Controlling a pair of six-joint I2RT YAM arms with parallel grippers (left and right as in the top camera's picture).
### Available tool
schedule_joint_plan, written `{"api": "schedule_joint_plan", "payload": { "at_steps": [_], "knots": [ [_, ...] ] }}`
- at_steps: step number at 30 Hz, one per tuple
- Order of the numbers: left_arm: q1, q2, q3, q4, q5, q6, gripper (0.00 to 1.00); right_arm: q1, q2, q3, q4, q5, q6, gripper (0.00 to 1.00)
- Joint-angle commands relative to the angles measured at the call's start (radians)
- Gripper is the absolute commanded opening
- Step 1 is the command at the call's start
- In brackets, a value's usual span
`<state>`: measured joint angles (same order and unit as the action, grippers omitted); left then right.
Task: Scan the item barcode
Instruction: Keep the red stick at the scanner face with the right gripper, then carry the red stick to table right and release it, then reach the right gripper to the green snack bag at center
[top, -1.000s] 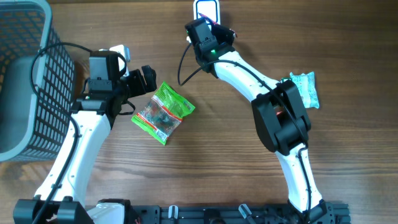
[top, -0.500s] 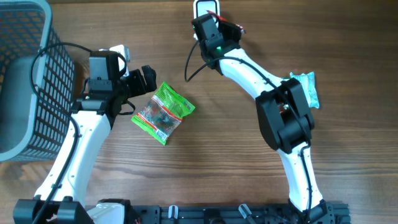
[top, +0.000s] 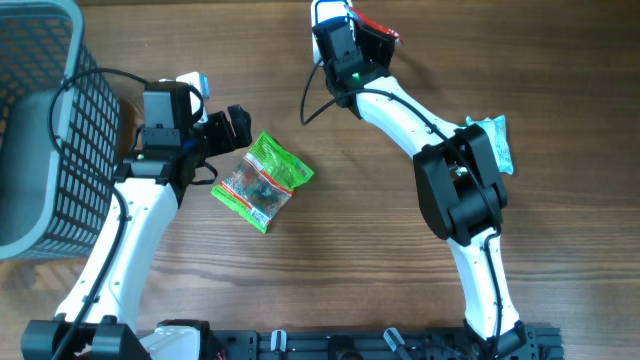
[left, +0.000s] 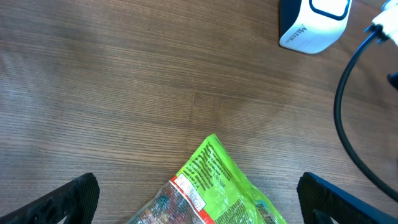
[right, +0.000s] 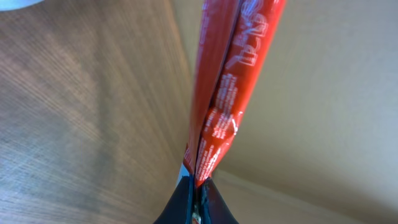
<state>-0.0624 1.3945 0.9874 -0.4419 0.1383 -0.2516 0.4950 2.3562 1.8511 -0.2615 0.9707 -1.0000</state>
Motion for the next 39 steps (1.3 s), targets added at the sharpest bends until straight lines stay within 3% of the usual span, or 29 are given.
{"api": "schedule_joint_plan", "payload": {
  "at_steps": [1,5,7,10,12,15,17,23,24,25,26,30,35,39],
  "knots": [
    [0.006,-0.009,0.005,0.003,-0.006,0.013,1.00,0.012,0.001,-0.006,-0.021,0.064,0.113,0.04],
    [0.006,-0.009,0.005,0.003,-0.006,0.013,1.00,0.008,-0.117,-0.006,-0.241,-0.005,0.229,0.04],
    [0.006,-0.009,0.005,0.003,-0.006,0.013,1.00,0.005,-0.199,-0.006,-0.393,-0.078,0.372,0.04],
    [0.006,-0.009,0.005,0.003,-0.006,0.013,1.00,-0.006,-0.335,-0.006,-0.689,-0.200,0.694,0.04],
    [0.006,-0.009,0.005,0.003,-0.006,0.013,1.00,-0.039,-0.409,-0.006,-0.954,-0.380,0.927,0.04],
    [0.006,-0.009,0.005,0.003,-0.006,0.013,1.00,-0.118,-0.430,-0.008,-1.202,-0.613,1.137,0.05],
    [0.006,-0.009,0.005,0.003,-0.006,0.013,1.00,-0.172,-0.430,-0.034,-1.261,-0.652,1.223,0.05],
    [0.006,-0.009,0.005,0.003,-0.006,0.013,1.00,-0.369,-0.430,-0.256,-1.176,-0.647,1.291,0.06],
    [0.006,-0.009,0.005,0.003,-0.006,0.013,1.00,-0.392,-0.430,-0.293,-1.158,-0.647,1.290,0.25],
    [0.006,-0.009,0.005,0.003,-0.006,0.013,1.00,-0.407,-0.430,-0.324,-1.137,-0.647,1.289,0.55],
    [0.006,-0.009,0.005,0.003,-0.006,0.013,1.00,-0.426,-0.430,-0.371,-1.100,-0.648,1.288,0.66],
    [0.006,-0.009,0.005,0.003,-0.006,0.013,1.00,-0.430,-0.430,-0.429,-0.990,-0.725,1.271,0.71],
    [0.006,-0.009,0.005,0.003,-0.006,0.013,1.00,-0.343,-0.430,-0.433,-0.806,-1.225,1.024,0.72],
    [0.006,-0.009,0.005,0.003,-0.006,0.013,1.00,-0.210,-0.430,-0.433,-0.687,-1.397,1.007,0.73]
  ]
}}
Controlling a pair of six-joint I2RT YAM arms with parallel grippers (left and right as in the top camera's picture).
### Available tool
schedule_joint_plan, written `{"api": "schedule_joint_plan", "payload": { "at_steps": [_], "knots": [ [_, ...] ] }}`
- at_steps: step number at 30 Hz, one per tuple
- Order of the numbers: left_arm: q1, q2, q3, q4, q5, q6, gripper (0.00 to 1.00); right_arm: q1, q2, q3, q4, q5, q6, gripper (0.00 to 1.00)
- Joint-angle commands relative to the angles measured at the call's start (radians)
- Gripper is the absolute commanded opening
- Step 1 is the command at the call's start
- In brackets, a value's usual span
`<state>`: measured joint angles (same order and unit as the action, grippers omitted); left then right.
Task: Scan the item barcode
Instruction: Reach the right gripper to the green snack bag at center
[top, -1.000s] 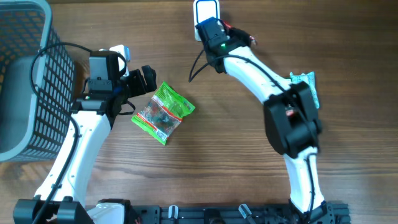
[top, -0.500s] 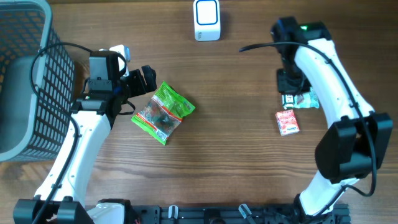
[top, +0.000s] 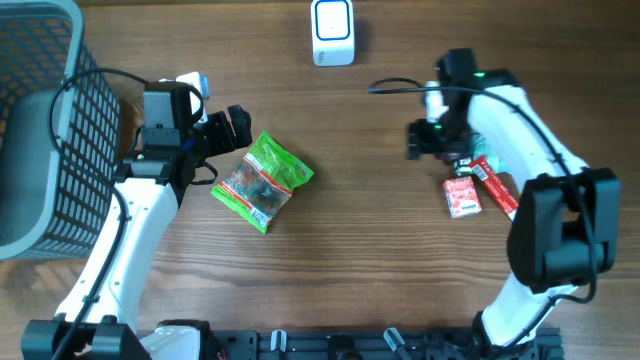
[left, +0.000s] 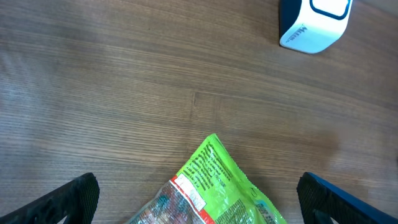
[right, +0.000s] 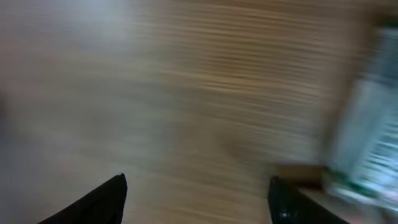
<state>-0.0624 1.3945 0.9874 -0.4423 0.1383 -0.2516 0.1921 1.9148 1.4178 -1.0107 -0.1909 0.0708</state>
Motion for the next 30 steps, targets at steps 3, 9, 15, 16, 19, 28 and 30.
{"api": "schedule_joint_plan", "payload": {
  "at_steps": [3,9,15,16,19,28,30],
  "knots": [
    [0.006,-0.009,0.005,0.003,-0.006,0.013,1.00,0.253,0.011,0.000,0.212,-0.251,-0.059,0.75],
    [0.006,-0.009,0.005,0.003,-0.006,0.013,1.00,0.385,0.013,-0.005,0.380,-0.209,0.011,0.77],
    [0.006,-0.009,0.005,0.003,-0.006,0.013,1.00,0.414,0.019,-0.006,0.452,-0.209,0.007,0.72],
    [0.006,-0.009,0.005,0.003,-0.006,0.013,1.00,0.414,0.027,-0.006,0.465,-0.209,0.008,0.72],
    [0.006,-0.009,0.005,0.003,-0.006,0.013,1.00,0.415,0.070,-0.006,0.503,-0.209,0.008,0.72],
    [0.006,-0.009,0.005,0.003,-0.006,0.013,1.00,0.415,0.206,-0.006,0.557,-0.209,0.012,0.52],
    [0.006,-0.009,0.005,0.003,-0.006,0.013,1.00,0.415,0.222,-0.006,0.562,-0.209,0.012,0.47]
  ]
}}
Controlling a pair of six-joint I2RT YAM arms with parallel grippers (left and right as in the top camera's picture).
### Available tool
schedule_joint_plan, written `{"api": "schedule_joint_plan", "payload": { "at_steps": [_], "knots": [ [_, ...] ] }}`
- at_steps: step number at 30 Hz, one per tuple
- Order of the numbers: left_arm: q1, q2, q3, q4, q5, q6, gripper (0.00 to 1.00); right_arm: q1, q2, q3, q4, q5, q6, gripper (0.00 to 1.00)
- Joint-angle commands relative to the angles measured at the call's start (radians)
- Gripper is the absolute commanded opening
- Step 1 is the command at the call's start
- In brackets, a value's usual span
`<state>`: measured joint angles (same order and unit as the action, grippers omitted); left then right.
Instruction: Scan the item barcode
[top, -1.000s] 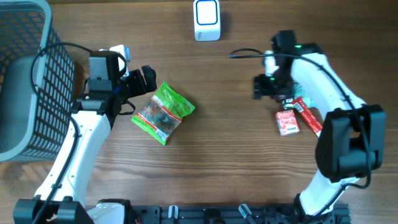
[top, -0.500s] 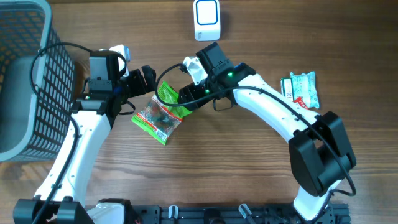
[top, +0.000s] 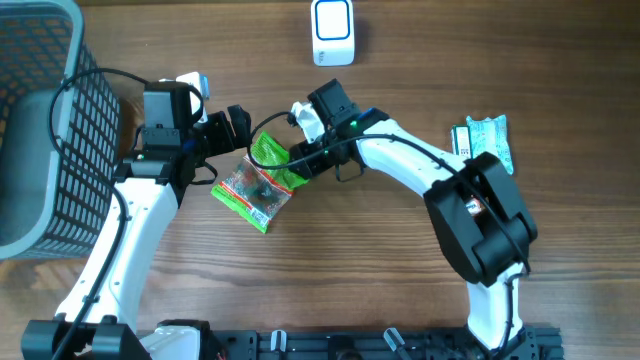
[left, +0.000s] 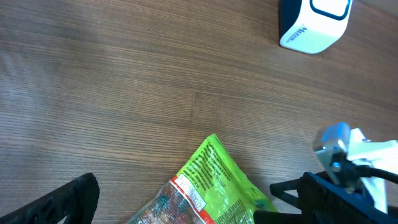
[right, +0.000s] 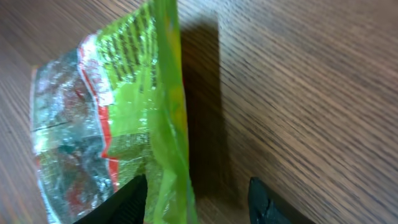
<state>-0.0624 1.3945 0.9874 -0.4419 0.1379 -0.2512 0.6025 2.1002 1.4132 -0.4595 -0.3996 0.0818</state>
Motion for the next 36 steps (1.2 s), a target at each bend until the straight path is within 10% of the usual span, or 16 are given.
{"api": "schedule_joint_plan", "payload": {
  "at_steps": [1,2,18,22,25,36],
  "knots": [
    [0.006,-0.009,0.005,0.003,-0.005,0.012,1.00,0.004,0.040,-0.002,0.010,0.000,0.001,0.26],
    [0.006,-0.009,0.005,0.003,-0.005,0.012,1.00,0.003,0.041,-0.002,0.003,0.000,0.000,0.04],
    [0.006,-0.009,0.005,0.003,-0.005,0.012,1.00,-0.196,-0.180,-0.002,-0.602,0.229,-0.056,0.05],
    [0.006,-0.009,0.005,0.003,-0.005,0.012,1.00,-0.196,-0.182,-0.001,-0.536,0.218,-0.055,0.26],
    [0.006,-0.009,0.005,0.003,-0.005,0.012,1.00,-0.196,-0.182,-0.002,-0.435,0.172,-0.055,0.62],
    [0.006,-0.009,0.005,0.003,-0.005,0.012,1.00,-0.122,-0.153,-0.183,-0.111,0.092,0.000,0.41]
  ]
}}
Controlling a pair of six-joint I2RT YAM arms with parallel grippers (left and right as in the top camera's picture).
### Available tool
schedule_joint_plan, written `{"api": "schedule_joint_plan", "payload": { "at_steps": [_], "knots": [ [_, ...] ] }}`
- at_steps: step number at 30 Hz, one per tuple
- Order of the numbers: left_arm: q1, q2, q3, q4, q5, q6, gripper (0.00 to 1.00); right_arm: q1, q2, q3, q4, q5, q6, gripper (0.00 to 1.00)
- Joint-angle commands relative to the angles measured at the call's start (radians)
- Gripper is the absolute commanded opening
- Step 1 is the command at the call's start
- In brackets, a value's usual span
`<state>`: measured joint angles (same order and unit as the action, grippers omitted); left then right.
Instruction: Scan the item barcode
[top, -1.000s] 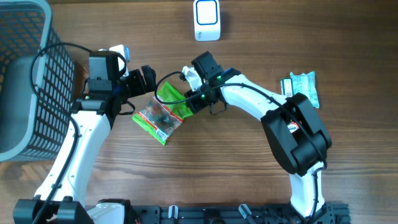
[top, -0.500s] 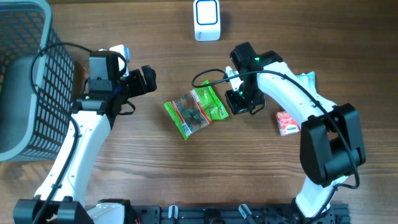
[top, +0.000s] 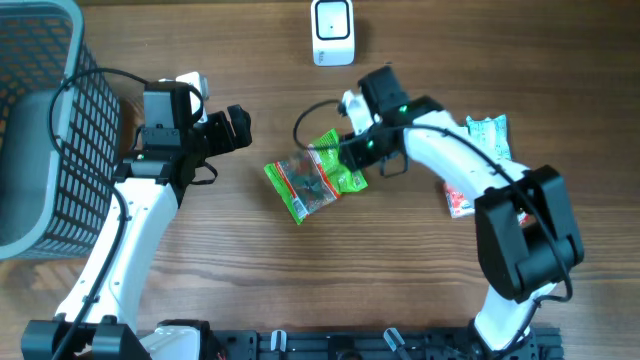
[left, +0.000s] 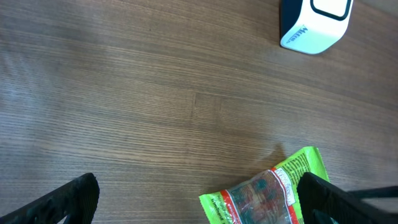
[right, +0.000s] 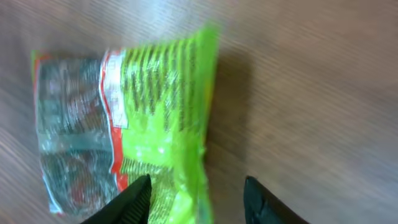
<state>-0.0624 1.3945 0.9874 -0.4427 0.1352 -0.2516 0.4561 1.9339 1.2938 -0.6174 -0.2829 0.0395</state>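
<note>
A green snack packet (top: 315, 178) with a clear window lies flat mid-table, below the white scanner (top: 331, 20). My right gripper (top: 355, 152) is at the packet's upper right end. In the right wrist view its fingers (right: 135, 198) stand apart, with the green edge of the packet (right: 155, 112) between them. My left gripper (top: 235, 125) hovers open to the left of the packet. The left wrist view shows the packet (left: 267, 198) near the right finger, and the scanner (left: 314, 22) at the top.
A grey mesh basket (top: 40, 120) fills the far left. A red packet (top: 460, 200) and a teal packet (top: 490, 135) lie at the right, beside the right arm. A black cable loops over the table near the right gripper.
The green packet has shifted to the right and turned, away from the left gripper. My right gripper has moved right with it. The left arm has not moved.
My right gripper was shut on a red packet held up by the scanner. Then the red packet lay at the right and the gripper was open there. Then the gripper was open at the green packet's edge. Now that packet lies further right.
</note>
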Motion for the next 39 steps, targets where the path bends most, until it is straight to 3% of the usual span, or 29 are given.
{"api": "schedule_joint_plan", "payload": {
  "at_steps": [1,2,4,8,12,13,16,17,24,33,39],
  "knots": [
    [0.006,-0.009,0.005,0.003,-0.003,0.013,1.00,0.028,0.013,-0.079,0.062,-0.024,0.042,0.37],
    [0.006,-0.009,0.005,0.003,-0.003,0.013,1.00,0.029,0.013,-0.091,0.071,-0.019,0.042,0.31],
    [0.006,-0.009,0.005,0.003,-0.003,0.013,1.00,0.022,0.012,-0.093,0.040,0.048,0.068,0.04],
    [0.006,-0.009,0.005,0.003,-0.003,0.013,1.00,-0.020,-0.037,-0.074,-0.132,0.209,0.076,0.04],
    [0.006,-0.009,0.005,0.003,-0.003,0.013,1.00,-0.064,-0.132,-0.074,-0.230,0.224,0.064,0.06],
    [0.006,-0.009,0.005,0.003,-0.003,0.013,1.00,-0.069,-0.155,-0.074,-0.230,0.224,0.064,0.15],
    [0.006,-0.009,0.005,0.003,-0.003,0.013,1.00,-0.068,-0.223,-0.074,-0.228,0.195,0.065,0.64],
    [0.006,-0.009,0.005,0.003,-0.003,0.013,1.00,-0.068,-0.234,-0.074,-0.229,0.188,0.066,0.69],
    [0.006,-0.009,0.005,0.003,-0.003,0.013,1.00,-0.036,-0.228,-0.077,-0.225,0.135,0.118,0.78],
    [0.006,-0.009,0.005,0.003,-0.003,0.013,1.00,0.118,-0.221,-0.122,-0.101,0.369,0.318,0.79],
    [0.006,-0.009,0.005,0.003,-0.003,0.013,1.00,0.142,-0.181,-0.127,-0.047,0.444,0.297,0.80]
  ]
}}
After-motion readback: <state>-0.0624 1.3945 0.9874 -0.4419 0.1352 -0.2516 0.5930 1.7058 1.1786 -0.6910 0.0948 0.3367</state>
